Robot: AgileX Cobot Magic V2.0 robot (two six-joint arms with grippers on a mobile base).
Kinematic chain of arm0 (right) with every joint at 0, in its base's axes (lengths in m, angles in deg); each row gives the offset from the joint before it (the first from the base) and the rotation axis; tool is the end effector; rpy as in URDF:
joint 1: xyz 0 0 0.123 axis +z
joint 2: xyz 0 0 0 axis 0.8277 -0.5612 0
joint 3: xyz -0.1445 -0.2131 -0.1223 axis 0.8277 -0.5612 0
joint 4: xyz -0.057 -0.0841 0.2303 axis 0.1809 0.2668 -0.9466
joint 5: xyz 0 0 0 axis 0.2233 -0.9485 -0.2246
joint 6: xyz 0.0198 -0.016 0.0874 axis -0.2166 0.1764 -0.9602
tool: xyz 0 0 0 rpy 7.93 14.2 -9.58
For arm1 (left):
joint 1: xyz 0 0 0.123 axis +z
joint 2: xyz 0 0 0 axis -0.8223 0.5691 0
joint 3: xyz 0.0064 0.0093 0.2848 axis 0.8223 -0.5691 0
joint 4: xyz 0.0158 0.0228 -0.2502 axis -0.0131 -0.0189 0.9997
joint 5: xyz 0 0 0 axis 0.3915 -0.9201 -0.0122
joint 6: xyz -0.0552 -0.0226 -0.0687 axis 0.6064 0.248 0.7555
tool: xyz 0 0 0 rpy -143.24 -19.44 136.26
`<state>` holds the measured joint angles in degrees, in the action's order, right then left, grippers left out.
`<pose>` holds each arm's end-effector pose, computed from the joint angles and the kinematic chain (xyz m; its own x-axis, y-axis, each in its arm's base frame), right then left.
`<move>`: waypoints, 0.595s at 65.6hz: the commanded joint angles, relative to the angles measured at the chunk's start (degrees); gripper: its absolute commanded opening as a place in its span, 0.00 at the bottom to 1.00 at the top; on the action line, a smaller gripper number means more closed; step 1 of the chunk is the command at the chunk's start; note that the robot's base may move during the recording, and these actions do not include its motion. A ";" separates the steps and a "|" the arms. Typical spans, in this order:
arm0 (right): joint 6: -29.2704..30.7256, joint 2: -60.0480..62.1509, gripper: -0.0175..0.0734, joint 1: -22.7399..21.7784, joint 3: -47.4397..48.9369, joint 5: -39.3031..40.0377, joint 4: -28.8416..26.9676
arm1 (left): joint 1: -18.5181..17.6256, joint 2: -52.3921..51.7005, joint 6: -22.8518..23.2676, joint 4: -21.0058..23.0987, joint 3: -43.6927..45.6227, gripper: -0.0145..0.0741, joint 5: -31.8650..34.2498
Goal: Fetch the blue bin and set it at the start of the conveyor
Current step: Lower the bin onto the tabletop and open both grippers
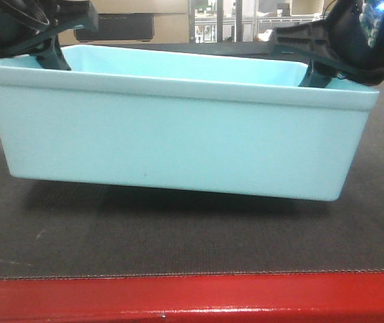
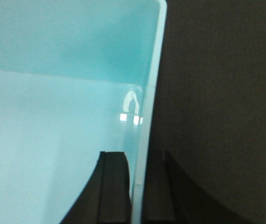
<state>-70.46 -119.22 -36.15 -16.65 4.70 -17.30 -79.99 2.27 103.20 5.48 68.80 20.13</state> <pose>0.3029 0.0944 0.2502 -0.6947 0.1087 -0.7110 0.0017 0.9888 0.1494 0.3061 -0.1238 0.2730 -0.6685 -0.0202 -0.7435 0.1009 0.9879 -0.1175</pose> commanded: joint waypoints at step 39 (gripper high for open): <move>0.83 0.65 0.62 -0.58 2.58 0.35 0.24 | -1.42 0.30 -0.49 0.65 0.64 0.65 0.16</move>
<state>-70.13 -119.22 -36.90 -14.60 5.60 -17.30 -81.03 3.65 103.08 6.30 68.91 20.27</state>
